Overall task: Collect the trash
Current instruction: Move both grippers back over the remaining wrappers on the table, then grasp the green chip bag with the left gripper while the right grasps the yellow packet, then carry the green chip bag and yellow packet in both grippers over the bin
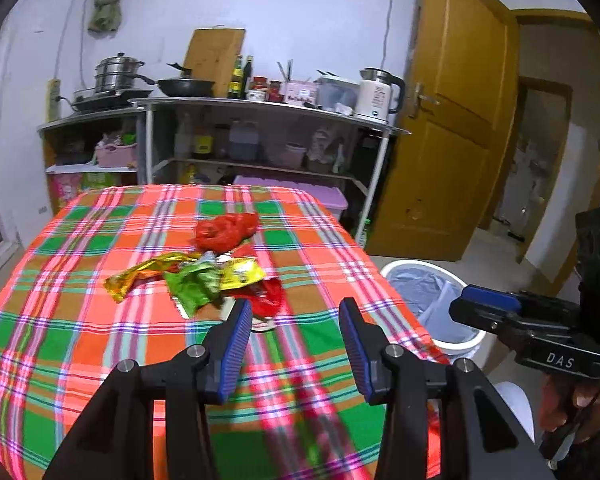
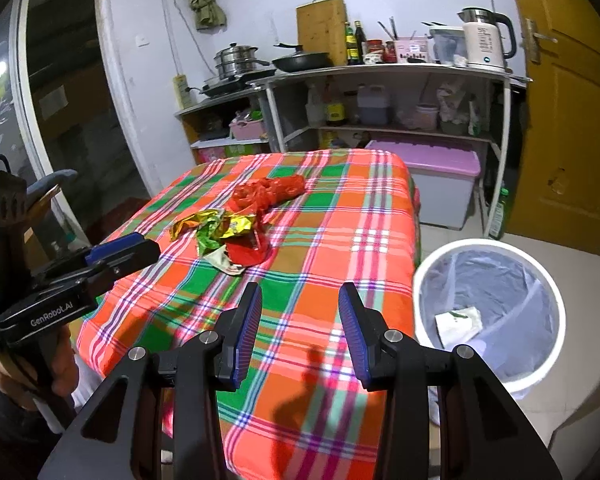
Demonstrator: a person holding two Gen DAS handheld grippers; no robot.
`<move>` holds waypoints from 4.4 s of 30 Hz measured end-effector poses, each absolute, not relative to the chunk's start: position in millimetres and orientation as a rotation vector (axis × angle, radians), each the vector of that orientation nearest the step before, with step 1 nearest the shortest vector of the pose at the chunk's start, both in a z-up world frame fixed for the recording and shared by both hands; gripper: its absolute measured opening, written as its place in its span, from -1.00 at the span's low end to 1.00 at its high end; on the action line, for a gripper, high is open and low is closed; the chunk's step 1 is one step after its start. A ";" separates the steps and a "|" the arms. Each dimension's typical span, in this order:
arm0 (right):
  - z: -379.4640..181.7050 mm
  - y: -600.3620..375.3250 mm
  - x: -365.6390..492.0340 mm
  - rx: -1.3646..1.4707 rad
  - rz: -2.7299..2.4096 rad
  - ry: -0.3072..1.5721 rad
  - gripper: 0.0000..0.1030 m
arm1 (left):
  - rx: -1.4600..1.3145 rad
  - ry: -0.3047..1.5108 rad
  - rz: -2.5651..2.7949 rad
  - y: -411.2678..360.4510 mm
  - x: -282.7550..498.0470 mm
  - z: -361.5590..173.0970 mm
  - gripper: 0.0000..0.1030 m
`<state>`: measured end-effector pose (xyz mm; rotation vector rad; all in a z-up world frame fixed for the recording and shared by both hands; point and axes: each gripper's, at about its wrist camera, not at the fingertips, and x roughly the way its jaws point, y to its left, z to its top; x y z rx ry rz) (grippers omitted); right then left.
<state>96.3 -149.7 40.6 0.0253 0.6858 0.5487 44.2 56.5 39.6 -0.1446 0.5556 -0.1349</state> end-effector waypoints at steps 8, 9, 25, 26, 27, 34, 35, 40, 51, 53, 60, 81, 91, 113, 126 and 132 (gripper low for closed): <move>34.5 -122.5 114.6 -0.002 0.588 0.711 -0.20 | -0.169 0.565 -0.070 86.9 52.1 34.5 -0.13; 33.4 -118.8 117.7 -0.005 0.593 0.716 -0.20 | -0.171 0.568 -0.064 90.1 53.7 33.6 -0.13; 5.8 -64.4 173.6 -0.060 0.637 0.802 -0.22 | -0.217 0.634 -0.020 131.1 103.0 8.6 0.04; 2.7 -61.7 177.8 -0.062 0.638 0.811 -0.22 | -0.221 0.638 -0.021 132.3 106.3 6.6 0.05; 0.2 -59.3 180.9 -0.065 0.639 0.817 -0.22 | -0.225 0.641 -0.021 133.6 109.8 4.9 0.05; -17.0 -41.5 205.3 -0.086 0.652 0.858 -0.23 | -0.239 0.648 -0.015 142.0 125.0 -1.2 0.06; -19.3 -39.0 208.7 -0.088 0.654 0.863 -0.23 | -0.242 0.649 -0.016 143.3 127.2 -2.1 0.06; -31.4 -28.1 225.3 -0.087 0.663 0.897 -0.23 | -0.268 0.663 -0.026 147.7 139.2 -6.4 0.12; -44.2 -11.8 238.3 -0.096 0.698 0.923 -0.73 | -0.303 0.688 -0.041 144.4 166.0 -15.0 0.23; -43.1 -12.6 237.3 -0.094 0.703 0.918 -0.77 | -0.297 0.700 -0.039 141.5 171.0 -17.4 0.23; -39.8 -22.1 228.6 -0.093 0.697 0.898 -0.82 | -0.256 0.746 0.000 131.4 185.1 -28.8 0.23; -4.6 -46.2 192.7 -0.215 0.592 0.728 -0.88 | -0.268 0.735 0.031 127.8 167.7 -23.7 -0.09; 1.6 -57.6 177.3 -0.288 0.502 0.689 -0.88 | -0.258 0.700 0.008 118.7 144.3 -7.2 -0.09; -14.4 -79.2 152.6 -0.267 0.550 0.783 -0.78 | -0.248 0.668 -0.008 109.2 107.4 9.8 -0.09; -10.5 -73.9 158.4 -0.109 0.685 0.808 -0.49 | -0.253 0.669 -0.004 113.1 101.2 10.0 -0.09; -25.3 -58.7 172.5 -0.100 0.703 0.876 -0.41 | -0.258 0.676 -0.006 117.0 103.1 6.5 -0.09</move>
